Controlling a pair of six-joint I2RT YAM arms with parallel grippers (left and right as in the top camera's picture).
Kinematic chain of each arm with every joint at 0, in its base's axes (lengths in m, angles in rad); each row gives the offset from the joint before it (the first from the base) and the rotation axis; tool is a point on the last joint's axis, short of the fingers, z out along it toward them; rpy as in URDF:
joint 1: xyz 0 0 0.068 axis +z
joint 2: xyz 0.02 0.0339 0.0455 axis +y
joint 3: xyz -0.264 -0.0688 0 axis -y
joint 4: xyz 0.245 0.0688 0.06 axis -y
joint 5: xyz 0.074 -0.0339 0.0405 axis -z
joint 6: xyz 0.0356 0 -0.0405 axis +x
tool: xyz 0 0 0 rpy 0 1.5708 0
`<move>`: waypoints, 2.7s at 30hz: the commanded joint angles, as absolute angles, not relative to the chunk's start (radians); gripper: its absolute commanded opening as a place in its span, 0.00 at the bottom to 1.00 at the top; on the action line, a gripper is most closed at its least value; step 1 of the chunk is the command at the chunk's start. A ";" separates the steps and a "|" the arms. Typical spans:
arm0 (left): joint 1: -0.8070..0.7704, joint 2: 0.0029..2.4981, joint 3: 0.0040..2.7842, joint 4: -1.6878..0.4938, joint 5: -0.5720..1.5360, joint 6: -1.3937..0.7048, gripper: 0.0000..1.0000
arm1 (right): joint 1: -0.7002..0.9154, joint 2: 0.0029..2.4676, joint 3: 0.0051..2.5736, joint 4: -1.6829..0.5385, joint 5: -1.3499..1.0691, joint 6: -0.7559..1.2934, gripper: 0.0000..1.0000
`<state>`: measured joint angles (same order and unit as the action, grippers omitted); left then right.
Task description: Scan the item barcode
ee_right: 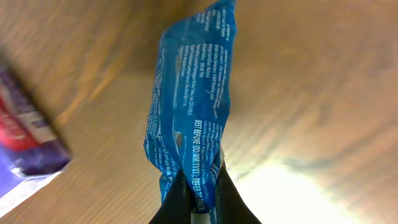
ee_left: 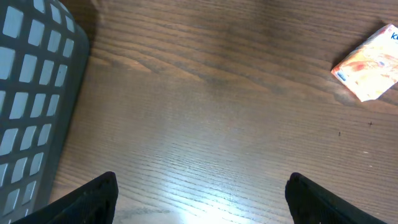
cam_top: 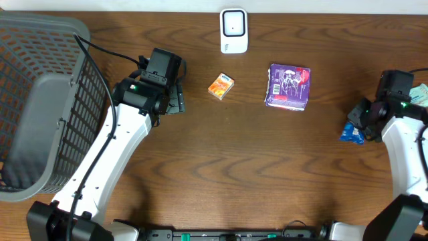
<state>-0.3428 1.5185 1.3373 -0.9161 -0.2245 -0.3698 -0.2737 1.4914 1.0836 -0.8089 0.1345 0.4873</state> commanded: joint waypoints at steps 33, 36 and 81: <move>-0.342 1.524 1.345 -0.919 -0.244 -0.379 0.86 | -0.019 1.721 1.065 -0.906 0.560 0.892 0.79; -0.342 1.524 1.345 -0.919 -0.244 -0.379 0.86 | -0.020 1.712 1.082 -0.854 0.479 0.709 0.99; -0.342 1.524 1.345 -0.919 -0.244 -0.379 0.86 | -0.228 1.702 0.849 -0.733 0.420 0.852 0.46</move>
